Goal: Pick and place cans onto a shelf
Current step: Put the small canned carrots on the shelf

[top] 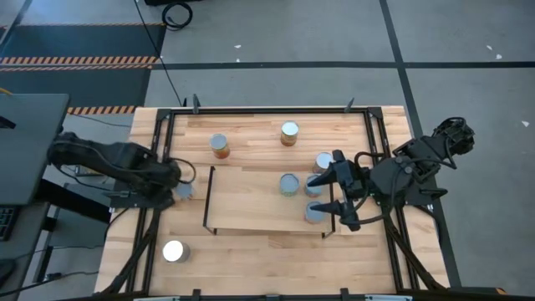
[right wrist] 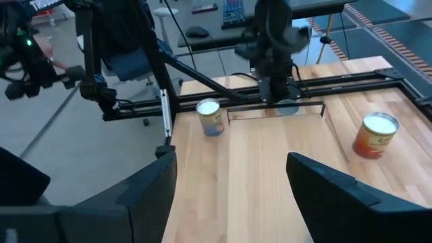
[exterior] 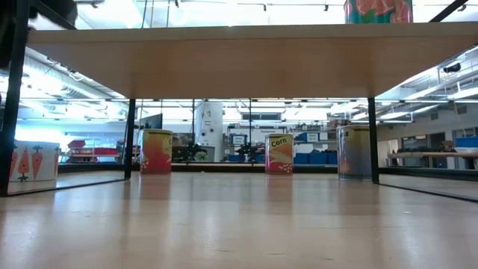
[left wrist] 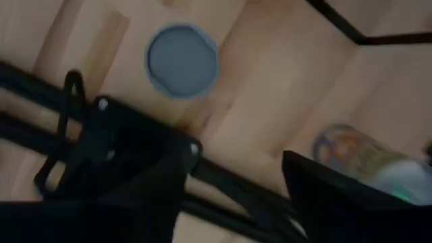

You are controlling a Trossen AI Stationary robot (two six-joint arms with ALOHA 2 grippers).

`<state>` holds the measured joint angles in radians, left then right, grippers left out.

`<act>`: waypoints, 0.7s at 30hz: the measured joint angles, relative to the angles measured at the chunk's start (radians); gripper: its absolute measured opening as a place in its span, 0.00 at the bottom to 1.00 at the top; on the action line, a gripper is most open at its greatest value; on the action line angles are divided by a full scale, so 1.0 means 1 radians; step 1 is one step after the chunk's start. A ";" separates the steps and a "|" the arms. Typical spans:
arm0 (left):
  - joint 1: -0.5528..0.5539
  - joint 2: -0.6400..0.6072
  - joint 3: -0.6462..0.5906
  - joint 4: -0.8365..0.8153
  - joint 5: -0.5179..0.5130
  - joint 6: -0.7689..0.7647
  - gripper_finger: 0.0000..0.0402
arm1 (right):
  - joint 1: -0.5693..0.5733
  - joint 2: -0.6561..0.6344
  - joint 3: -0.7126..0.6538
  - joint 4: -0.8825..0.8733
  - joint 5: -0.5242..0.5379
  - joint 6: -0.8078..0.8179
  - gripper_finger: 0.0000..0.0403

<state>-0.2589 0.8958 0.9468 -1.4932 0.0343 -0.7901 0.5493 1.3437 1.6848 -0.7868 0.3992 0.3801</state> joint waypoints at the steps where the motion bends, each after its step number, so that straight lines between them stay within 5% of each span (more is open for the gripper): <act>1: 0.000 -0.001 -0.037 0.039 -0.005 0.014 0.67 | -0.002 0.000 0.000 0.000 0.000 -0.007 0.71; 6: -0.001 0.008 -0.173 0.211 -0.039 0.132 0.80 | -0.009 0.000 0.000 0.000 0.000 -0.036 0.71; 15: -0.001 0.014 -0.163 0.241 -0.242 0.305 0.81 | -0.009 0.000 0.000 0.004 0.000 -0.035 0.71; 21: -0.001 0.014 -0.170 0.257 -0.247 0.259 0.81 | -0.009 0.000 0.000 0.009 0.000 -0.035 0.71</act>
<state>-0.2600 0.9096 0.7770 -1.2362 -0.2132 -0.5314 0.5400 1.3437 1.6848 -0.7781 0.3988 0.3447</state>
